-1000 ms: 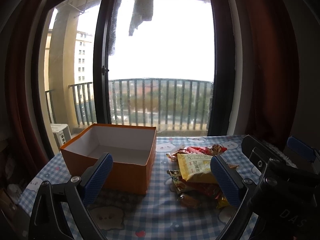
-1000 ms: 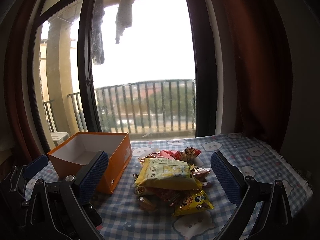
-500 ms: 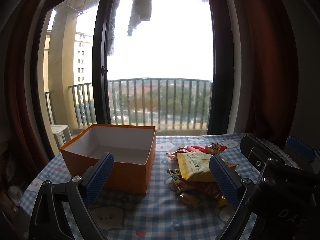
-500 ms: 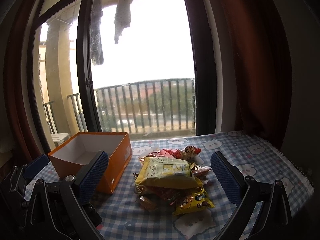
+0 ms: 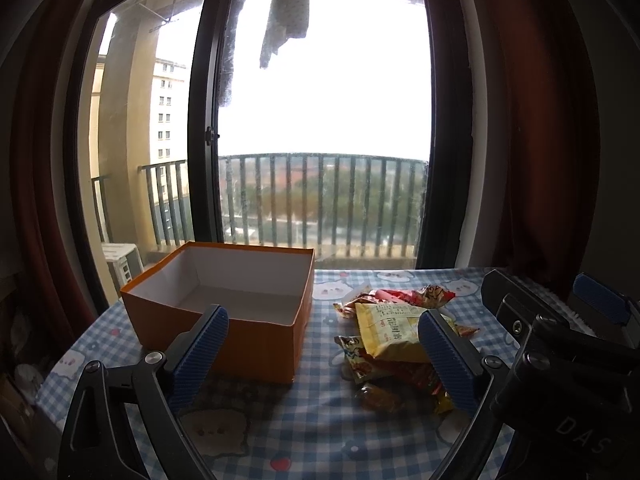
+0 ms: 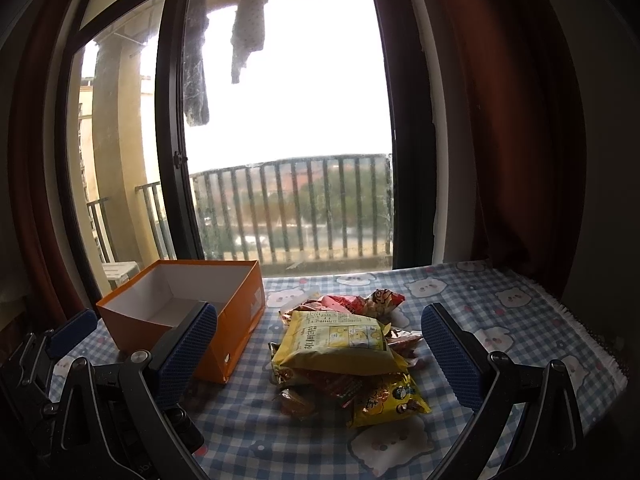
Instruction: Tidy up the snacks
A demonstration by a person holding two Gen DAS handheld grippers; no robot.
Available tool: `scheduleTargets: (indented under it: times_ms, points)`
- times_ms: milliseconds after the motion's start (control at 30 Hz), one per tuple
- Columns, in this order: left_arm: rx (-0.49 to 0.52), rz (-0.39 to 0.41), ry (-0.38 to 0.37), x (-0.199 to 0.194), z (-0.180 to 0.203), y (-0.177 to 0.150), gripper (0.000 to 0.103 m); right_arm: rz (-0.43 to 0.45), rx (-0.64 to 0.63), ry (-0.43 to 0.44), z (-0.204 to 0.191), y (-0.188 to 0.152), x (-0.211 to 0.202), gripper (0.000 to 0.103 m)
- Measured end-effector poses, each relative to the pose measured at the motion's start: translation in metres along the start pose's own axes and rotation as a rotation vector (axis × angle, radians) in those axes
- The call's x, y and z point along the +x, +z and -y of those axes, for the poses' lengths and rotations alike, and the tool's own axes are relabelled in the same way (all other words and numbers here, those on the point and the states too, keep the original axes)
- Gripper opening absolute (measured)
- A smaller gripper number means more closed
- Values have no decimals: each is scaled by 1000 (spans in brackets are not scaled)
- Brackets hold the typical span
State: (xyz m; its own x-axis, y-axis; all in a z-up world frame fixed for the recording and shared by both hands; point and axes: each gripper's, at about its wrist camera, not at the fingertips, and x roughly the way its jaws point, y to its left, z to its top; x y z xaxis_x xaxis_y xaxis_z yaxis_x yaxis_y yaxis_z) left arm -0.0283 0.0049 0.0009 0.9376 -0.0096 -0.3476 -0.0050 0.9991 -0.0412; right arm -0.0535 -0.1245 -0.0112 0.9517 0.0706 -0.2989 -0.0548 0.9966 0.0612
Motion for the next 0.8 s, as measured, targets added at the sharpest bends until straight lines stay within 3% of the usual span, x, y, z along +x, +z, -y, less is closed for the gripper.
scheduleTargets:
  times_ms: [333,800]
  points:
    - [-25,-70,-18,36,8,-7,95,-57,8,-27,10,-3,27,103]
    - [-36,-195,6,117,22,-24,95,-167,23,-22,29,-17,106,103]
